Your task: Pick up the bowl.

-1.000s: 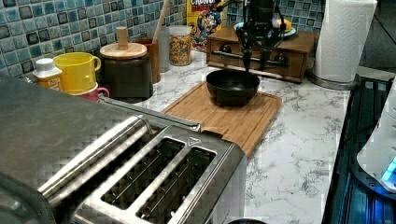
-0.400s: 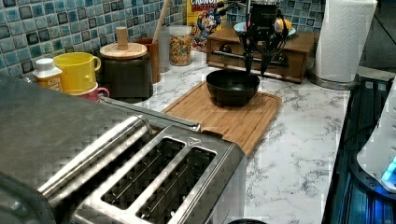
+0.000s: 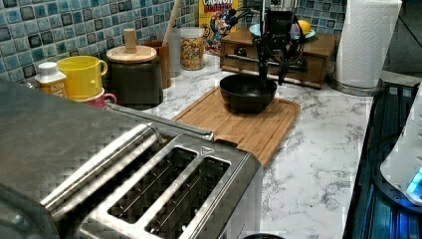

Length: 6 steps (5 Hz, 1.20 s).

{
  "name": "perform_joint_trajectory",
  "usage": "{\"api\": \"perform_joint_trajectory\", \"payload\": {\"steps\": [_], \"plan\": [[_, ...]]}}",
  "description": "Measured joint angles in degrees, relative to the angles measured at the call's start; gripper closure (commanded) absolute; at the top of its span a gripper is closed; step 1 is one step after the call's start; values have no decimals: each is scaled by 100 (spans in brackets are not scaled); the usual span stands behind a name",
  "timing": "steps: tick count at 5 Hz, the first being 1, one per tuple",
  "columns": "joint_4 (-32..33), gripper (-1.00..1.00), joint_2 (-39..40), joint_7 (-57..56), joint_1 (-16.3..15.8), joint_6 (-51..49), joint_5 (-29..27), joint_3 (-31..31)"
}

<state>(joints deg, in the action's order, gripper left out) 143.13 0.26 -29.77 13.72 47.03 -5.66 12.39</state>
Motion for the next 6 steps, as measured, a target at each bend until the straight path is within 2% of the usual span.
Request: {"api": "perform_joint_trajectory", "payload": {"steps": [1, 2, 5, 6], "plan": [[45, 100, 244, 0, 1, 151, 44, -107], [101, 100, 344, 0, -13, 266, 12, -128], [67, 100, -3, 17, 37, 450, -144, -80], [56, 100, -94, 50, 57, 22, -256, -176]]}}
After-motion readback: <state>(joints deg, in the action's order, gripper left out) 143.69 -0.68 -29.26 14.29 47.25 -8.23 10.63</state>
